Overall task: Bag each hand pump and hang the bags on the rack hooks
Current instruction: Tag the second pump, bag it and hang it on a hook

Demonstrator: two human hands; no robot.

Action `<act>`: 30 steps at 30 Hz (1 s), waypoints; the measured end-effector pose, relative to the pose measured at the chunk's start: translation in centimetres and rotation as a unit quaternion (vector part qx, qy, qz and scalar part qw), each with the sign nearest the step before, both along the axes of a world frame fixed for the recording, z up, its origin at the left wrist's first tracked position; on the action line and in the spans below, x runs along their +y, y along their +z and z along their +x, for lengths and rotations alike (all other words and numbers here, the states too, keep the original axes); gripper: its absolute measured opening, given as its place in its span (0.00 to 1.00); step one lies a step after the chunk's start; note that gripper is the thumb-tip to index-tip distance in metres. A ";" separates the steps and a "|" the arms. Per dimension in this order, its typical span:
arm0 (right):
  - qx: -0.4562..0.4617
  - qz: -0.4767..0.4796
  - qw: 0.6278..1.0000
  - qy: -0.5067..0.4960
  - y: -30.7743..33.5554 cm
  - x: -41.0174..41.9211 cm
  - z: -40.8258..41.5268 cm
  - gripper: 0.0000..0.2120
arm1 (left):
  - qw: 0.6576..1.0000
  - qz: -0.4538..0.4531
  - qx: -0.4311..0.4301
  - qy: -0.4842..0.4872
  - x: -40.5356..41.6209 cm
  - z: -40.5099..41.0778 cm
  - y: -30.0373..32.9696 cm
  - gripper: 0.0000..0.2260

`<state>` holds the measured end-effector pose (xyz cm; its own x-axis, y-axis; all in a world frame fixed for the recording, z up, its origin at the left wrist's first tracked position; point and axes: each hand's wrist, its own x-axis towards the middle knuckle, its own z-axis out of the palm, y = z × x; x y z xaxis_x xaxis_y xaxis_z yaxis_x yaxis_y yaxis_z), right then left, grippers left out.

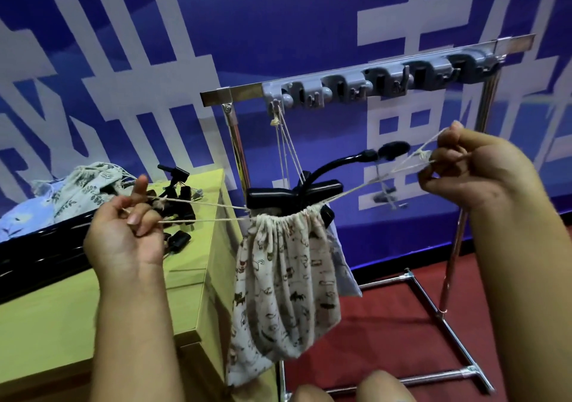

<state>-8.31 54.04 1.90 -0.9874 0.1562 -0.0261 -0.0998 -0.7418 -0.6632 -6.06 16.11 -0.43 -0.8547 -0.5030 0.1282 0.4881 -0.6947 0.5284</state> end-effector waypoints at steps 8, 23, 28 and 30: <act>-0.073 -0.173 0.982 0.003 -1.0 0.7 -2.1 0.14 | 1.000 0.011 -0.004 0.023 -1.8 -0.2 0.0 0.26; 0.038 -0.111 0.993 -0.002 1.8 -0.4 -0.7 0.07 | 0.991 -0.113 -0.049 0.050 3.5 -0.2 3.5 0.08; 0.151 0.084 0.980 0.095 6.8 -2.6 1.3 0.12 | 0.937 -0.345 0.010 -0.053 11.4 -1.0 8.7 0.09; 0.170 0.161 0.966 0.111 8.3 -3.5 1.8 0.16 | 0.902 -0.420 0.022 -0.096 14.4 -1.8 10.1 0.09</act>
<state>-6.51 50.52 10.19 -0.9408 -0.1134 0.3194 -0.2143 -0.5311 -0.8198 -7.87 30.56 9.70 -0.9005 -0.0549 0.4313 0.4347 -0.1318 0.8909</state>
